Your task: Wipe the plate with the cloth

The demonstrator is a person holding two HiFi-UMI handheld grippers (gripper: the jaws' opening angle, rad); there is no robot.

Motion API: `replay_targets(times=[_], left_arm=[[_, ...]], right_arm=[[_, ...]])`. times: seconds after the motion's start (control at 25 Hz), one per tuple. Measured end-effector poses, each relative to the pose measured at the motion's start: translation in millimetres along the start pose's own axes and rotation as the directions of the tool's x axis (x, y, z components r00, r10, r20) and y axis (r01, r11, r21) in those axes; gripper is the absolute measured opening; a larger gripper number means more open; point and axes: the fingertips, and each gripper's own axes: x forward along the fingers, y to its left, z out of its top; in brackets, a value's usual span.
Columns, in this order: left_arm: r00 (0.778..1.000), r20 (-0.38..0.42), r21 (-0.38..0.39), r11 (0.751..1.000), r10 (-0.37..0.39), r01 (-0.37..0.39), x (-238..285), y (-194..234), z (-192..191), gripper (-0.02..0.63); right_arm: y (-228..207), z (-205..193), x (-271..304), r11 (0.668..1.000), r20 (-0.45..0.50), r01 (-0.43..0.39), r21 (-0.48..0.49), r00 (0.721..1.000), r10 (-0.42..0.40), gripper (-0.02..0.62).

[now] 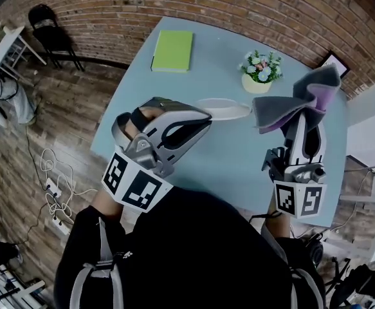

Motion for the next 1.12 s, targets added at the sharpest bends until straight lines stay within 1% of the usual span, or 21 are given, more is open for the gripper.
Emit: replay_targets(times=[0.12,0.2,0.32,0.4,0.52,0.76,0.84,0.96,1.12], left_arm=[[0.999,-0.026,0.092,0.996,-0.019,0.021,3.7,-5.9,1.6,0.02],[0.998,-0.047,0.157,0.987,-0.033,0.04,8.1,-10.3,0.8,0.019],[0.994,-0.086,0.27,0.958,-0.07,0.091,16.8,-22.5,-3.0,0.02],[0.99,-0.096,0.317,0.939,-0.106,0.132,21.8,-31.5,-4.3,0.02],[0.986,-0.094,0.353,0.921,-0.14,0.164,24.1,-40.2,-3.0,0.02],[0.981,-0.107,0.43,0.882,-0.16,0.191,25.9,-46.9,-4.5,0.02],[0.983,-0.094,0.455,0.872,-0.155,0.181,24.6,-46.0,-1.9,0.02],[0.99,-0.067,0.494,0.857,-0.127,0.143,21.3,-43.7,3.6,0.02],[0.994,-0.048,0.515,0.85,-0.099,0.109,17.9,-40.6,11.1,0.02]], right_arm=[[-1.9,7.8,2.0,1.0,0.025,-0.001,0.028,1.0,0.0,0.061],[-3.4,8.8,4.2,0.999,0.024,0.002,0.043,1.0,-0.003,0.061],[0.6,3.1,9.2,0.997,0.006,-0.016,0.075,1.0,0.015,0.061],[6.2,-1.3,12.4,0.994,-0.002,-0.037,0.102,0.999,0.037,0.06],[17.4,-7.1,14.9,0.987,-0.016,-0.066,0.146,0.998,0.069,0.061],[52.5,-19.3,16.8,0.966,-0.05,-0.164,0.199,0.983,0.178,0.061],[62.2,-21.4,17.4,0.958,-0.053,-0.191,0.213,0.977,0.206,0.061],[71.8,-25.6,15.6,0.95,-0.065,-0.218,0.223,0.969,0.237,0.061],[78.6,-26.8,10.3,0.949,-0.082,-0.245,0.197,0.961,0.265,0.061]])
